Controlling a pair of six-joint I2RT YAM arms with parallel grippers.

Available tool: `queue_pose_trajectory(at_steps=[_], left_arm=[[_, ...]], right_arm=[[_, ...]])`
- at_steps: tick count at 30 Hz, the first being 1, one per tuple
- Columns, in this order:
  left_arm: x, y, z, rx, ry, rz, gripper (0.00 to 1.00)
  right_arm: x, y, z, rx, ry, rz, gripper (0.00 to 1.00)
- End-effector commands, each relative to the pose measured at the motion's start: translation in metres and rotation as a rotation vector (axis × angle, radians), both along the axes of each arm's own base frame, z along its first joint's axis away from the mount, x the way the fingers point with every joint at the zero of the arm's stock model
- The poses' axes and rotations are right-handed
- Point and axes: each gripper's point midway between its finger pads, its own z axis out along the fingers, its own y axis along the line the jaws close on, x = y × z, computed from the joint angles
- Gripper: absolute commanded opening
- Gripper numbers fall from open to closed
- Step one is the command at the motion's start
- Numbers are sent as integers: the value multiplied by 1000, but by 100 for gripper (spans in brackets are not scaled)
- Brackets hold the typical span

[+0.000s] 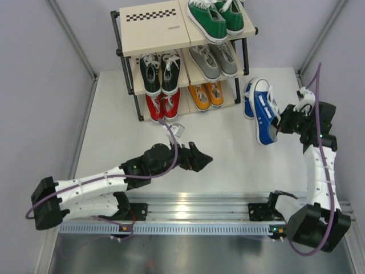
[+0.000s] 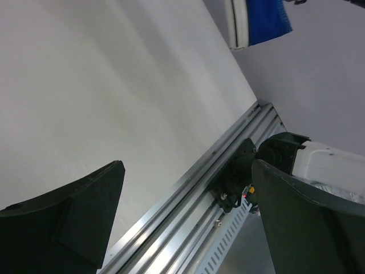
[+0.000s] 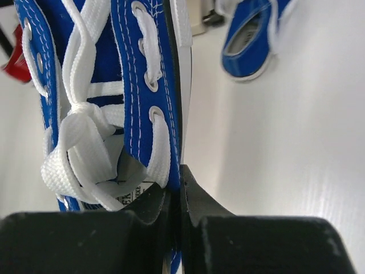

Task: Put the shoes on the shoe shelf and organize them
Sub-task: Pick up the shoe at the center of the board.

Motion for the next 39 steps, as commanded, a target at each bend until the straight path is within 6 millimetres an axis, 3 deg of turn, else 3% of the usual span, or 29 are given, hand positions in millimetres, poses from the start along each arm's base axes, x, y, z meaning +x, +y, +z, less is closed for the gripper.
queue_pose_trajectory(at_steps=[1,4,5,6,8,11,22,29,33,36,37,39], left_arm=[[-2,-40,77,-185,-175,-9,98],[-9,-65,72,-149,-217,-35,98],[-11,-72,81,-168,-247,-42,98],[-14,-81,73,-153,-247,-53,98],[-14,-88,76,-164,-273,-45,98],[-14,-97,70,-132,-310,-42,98],[-18,-120,75,-189,-365,-83,98],[3,-117,78,-211,-390,40,98],[15,-105,78,-209,-392,129,83],[17,-97,75,-206,-392,152,64],[18,-95,72,-199,-392,153,56],[17,-90,73,-208,-387,150,29]], right_arm=[[-23,45,26,60,-98,189,0],[-38,80,37,87,-133,292,0],[-44,97,42,96,-155,351,0],[-48,104,47,107,-174,373,0],[-59,127,53,159,-170,441,0],[-65,146,62,217,-166,492,0],[-83,170,71,317,-158,594,0],[-91,173,71,324,-168,611,0],[-93,173,72,320,-181,618,0],[-96,173,72,311,-192,629,0],[-96,173,73,309,-195,628,0],[-97,173,71,297,-202,636,0]])
